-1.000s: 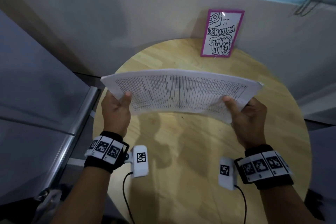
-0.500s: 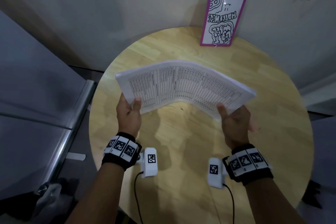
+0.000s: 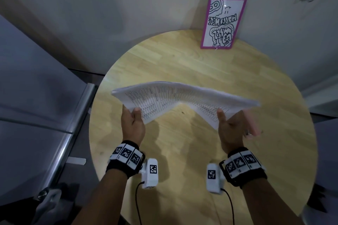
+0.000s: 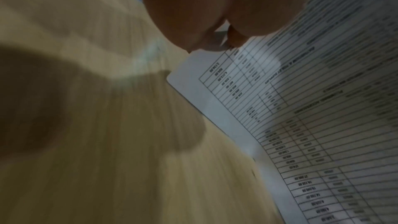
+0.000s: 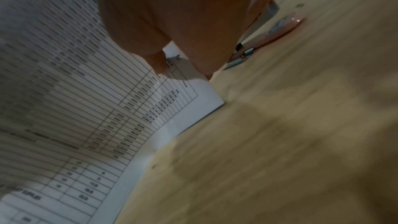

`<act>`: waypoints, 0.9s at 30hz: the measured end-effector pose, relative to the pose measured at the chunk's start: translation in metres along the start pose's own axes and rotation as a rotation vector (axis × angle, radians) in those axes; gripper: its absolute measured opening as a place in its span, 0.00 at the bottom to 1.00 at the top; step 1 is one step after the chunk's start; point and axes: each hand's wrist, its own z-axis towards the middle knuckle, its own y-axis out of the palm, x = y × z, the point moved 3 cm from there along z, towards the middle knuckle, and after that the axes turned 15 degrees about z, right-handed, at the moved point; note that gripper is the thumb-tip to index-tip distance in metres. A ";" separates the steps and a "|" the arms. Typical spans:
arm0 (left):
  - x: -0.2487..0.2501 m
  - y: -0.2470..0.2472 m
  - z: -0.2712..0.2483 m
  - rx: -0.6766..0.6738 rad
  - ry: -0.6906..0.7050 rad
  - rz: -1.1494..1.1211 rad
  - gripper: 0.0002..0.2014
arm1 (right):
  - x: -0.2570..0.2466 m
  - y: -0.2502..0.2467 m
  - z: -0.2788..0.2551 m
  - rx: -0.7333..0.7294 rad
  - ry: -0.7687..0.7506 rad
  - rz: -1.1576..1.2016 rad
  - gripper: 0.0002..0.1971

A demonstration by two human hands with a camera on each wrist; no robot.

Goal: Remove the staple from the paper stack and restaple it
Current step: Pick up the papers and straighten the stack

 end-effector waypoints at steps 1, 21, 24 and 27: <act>0.001 -0.001 0.001 0.007 -0.010 0.011 0.19 | -0.004 0.002 0.001 0.013 -0.023 -0.016 0.16; -0.009 -0.032 -0.023 -0.415 -0.249 0.878 0.39 | -0.066 0.005 0.055 -0.586 -0.026 -0.817 0.14; 0.010 -0.015 -0.014 -0.434 -0.082 0.842 0.43 | -0.066 0.011 0.052 -0.697 -0.062 -0.841 0.12; 0.035 0.014 -0.007 -0.431 0.082 0.785 0.45 | -0.067 0.021 0.047 -0.822 -0.129 -0.876 0.13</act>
